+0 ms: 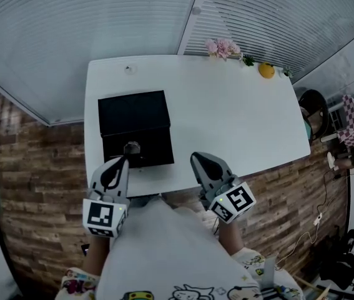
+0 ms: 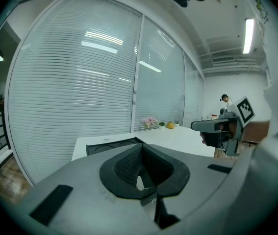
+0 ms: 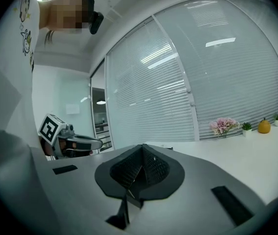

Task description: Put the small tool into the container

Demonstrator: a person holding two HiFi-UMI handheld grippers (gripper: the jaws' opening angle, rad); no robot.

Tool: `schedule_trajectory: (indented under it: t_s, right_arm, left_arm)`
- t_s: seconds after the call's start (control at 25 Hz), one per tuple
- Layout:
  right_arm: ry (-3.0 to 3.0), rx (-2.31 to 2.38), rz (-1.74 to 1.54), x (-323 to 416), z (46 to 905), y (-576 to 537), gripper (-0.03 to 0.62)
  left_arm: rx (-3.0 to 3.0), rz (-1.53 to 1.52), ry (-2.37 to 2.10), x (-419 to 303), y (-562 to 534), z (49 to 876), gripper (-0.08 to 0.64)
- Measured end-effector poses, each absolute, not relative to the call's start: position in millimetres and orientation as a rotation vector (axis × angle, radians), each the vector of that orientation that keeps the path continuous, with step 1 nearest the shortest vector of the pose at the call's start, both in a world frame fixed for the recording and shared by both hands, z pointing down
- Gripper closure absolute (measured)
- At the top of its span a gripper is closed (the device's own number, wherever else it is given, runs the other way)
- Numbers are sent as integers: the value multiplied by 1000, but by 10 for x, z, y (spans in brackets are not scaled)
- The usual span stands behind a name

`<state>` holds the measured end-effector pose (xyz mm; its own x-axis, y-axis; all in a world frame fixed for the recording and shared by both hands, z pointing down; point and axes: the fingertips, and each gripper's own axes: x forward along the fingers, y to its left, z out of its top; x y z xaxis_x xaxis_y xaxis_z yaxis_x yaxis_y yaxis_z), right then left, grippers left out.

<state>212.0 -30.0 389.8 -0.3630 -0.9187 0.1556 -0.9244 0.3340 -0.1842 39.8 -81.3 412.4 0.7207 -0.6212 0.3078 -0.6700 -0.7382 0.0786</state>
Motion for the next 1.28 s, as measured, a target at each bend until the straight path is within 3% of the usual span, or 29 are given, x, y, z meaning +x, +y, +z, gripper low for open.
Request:
schedule_trajectory:
  t_s: [1.28]
  right_arm:
    - [-2480, 1833, 362, 2166, 3892, -356, 592]
  left_arm:
    - [2733, 392, -1021, 360, -871, 4169, 555]
